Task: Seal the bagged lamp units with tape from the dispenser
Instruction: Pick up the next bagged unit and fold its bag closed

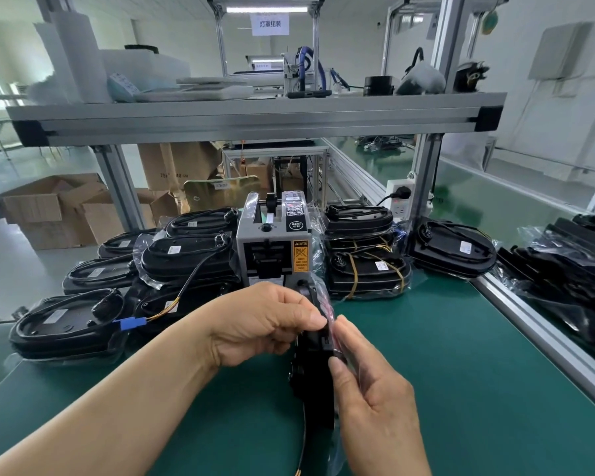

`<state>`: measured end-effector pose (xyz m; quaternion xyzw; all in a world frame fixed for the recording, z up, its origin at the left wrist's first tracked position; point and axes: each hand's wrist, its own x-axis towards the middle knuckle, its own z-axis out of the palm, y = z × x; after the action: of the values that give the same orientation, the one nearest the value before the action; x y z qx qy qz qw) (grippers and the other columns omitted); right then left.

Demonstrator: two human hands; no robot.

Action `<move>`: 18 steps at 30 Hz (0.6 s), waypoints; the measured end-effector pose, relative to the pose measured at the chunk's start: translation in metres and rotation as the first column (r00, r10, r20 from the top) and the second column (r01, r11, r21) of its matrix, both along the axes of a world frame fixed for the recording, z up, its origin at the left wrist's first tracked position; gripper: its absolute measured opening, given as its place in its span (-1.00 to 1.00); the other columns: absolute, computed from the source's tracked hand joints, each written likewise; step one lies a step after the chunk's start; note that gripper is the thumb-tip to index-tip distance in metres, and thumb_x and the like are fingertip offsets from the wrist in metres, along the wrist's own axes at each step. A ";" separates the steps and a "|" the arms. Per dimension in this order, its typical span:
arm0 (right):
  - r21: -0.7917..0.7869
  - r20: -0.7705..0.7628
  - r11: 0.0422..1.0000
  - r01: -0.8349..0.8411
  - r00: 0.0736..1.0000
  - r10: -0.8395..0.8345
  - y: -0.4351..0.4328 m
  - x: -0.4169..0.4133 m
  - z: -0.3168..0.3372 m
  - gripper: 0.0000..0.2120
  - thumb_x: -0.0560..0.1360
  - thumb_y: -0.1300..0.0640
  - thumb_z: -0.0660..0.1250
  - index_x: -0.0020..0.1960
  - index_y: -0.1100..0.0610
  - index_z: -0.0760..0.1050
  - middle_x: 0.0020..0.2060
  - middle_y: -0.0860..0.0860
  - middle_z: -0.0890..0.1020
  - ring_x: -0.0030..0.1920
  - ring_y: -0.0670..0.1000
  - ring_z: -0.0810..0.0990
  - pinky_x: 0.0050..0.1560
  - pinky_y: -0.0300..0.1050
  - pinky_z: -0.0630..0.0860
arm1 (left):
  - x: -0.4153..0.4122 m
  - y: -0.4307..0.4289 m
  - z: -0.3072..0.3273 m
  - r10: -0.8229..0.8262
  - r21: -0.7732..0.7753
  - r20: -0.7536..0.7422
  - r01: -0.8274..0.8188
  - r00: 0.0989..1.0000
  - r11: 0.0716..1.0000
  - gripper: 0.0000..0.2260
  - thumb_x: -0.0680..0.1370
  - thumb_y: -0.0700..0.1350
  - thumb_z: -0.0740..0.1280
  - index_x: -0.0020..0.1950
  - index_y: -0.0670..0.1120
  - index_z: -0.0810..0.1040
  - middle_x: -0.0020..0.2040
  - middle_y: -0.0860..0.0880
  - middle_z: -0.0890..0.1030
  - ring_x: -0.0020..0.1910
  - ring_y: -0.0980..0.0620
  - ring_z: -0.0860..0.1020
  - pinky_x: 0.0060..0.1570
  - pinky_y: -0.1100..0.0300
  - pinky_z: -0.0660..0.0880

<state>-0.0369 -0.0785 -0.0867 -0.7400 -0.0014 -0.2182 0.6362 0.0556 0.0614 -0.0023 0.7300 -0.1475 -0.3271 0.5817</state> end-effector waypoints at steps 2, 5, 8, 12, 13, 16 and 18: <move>-0.003 -0.005 1.000 0.004 1.000 -0.004 0.001 0.000 0.000 -0.44 0.52 0.38 0.37 0.16 -0.30 0.50 0.23 -0.33 0.56 0.30 -0.35 0.47 0.34 -0.40 0.37 | -0.001 -0.001 0.000 -0.001 0.010 0.020 0.001 1.000 1.000 -0.91 0.38 -0.11 0.50 -0.29 -0.04 0.62 -0.43 0.04 0.39 -0.45 0.14 0.27 -0.36 0.29 0.28; -0.022 -0.010 1.000 0.011 1.000 -0.011 0.001 0.000 -0.001 -0.45 0.52 0.35 0.37 0.18 -0.32 0.50 0.23 -0.35 0.56 0.31 -0.35 0.46 0.37 -0.32 0.38 | -0.002 -0.002 -0.003 0.022 0.045 0.097 -0.027 0.995 0.999 -0.85 0.44 -0.17 0.51 -0.32 -0.04 0.63 -0.40 0.01 0.46 -0.46 0.15 0.32 -0.37 0.31 0.27; -0.009 -0.012 1.000 0.018 1.000 -0.018 0.001 0.000 -0.002 -0.44 0.52 0.35 0.37 0.16 -0.34 0.50 0.24 -0.35 0.57 0.31 -0.34 0.46 0.39 -0.26 0.39 | -0.005 -0.003 -0.007 0.055 0.052 0.155 -0.063 0.986 0.997 -0.87 0.41 -0.14 0.52 -0.32 -0.05 0.64 -0.28 -0.11 0.50 -0.43 0.13 0.34 -0.37 0.30 0.27; 0.018 -0.016 1.000 0.019 1.000 -0.019 0.002 0.002 -0.005 -0.44 0.53 0.35 0.37 0.14 -0.35 0.52 0.25 -0.33 0.57 0.33 -0.30 0.47 0.42 -0.13 0.40 | -0.009 -0.004 -0.012 0.097 0.020 0.141 -0.101 0.985 0.995 -0.92 0.31 -0.06 0.50 -0.33 -0.04 0.65 -0.26 -0.13 0.51 -0.43 0.13 0.33 -0.36 0.29 0.26; 0.027 -0.016 0.999 0.019 1.000 -0.018 0.002 0.002 -0.005 -0.44 0.53 0.35 0.37 0.13 -0.36 0.53 0.26 -0.33 0.57 0.33 -0.28 0.47 0.42 -0.09 0.40 | -0.009 -0.004 -0.013 0.106 0.012 0.135 -0.109 0.985 0.994 -0.92 0.30 -0.06 0.50 -0.34 -0.03 0.65 -0.28 -0.10 0.52 -0.43 0.13 0.34 -0.36 0.29 0.27; 0.035 -0.011 0.999 0.018 1.000 -0.017 0.003 0.002 -0.007 -0.44 0.53 0.35 0.36 0.14 -0.35 0.54 0.26 -0.34 0.56 0.34 -0.27 0.48 0.43 -0.05 0.40 | -0.008 -0.005 -0.015 0.124 0.009 0.145 -0.127 0.982 0.992 -0.91 0.30 -0.05 0.50 -0.33 -0.03 0.66 -0.30 -0.05 0.55 -0.42 0.13 0.35 -0.36 0.29 0.27; 0.034 -0.008 0.999 0.015 1.000 -0.015 0.003 0.003 -0.006 -0.44 0.53 0.36 0.36 0.15 -0.35 0.53 0.27 -0.35 0.56 0.34 -0.27 0.48 0.42 -0.06 0.41 | -0.008 -0.005 -0.017 0.132 0.005 0.158 -0.134 0.979 0.991 -0.90 0.30 -0.04 0.51 -0.32 -0.04 0.66 -0.30 -0.07 0.54 -0.40 0.11 0.34 -0.35 0.27 0.26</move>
<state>-0.0343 -0.0751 -0.0932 -0.7299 0.0102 -0.2200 0.6471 0.0475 0.0565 -0.0190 0.7662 -0.1411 -0.2302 0.5831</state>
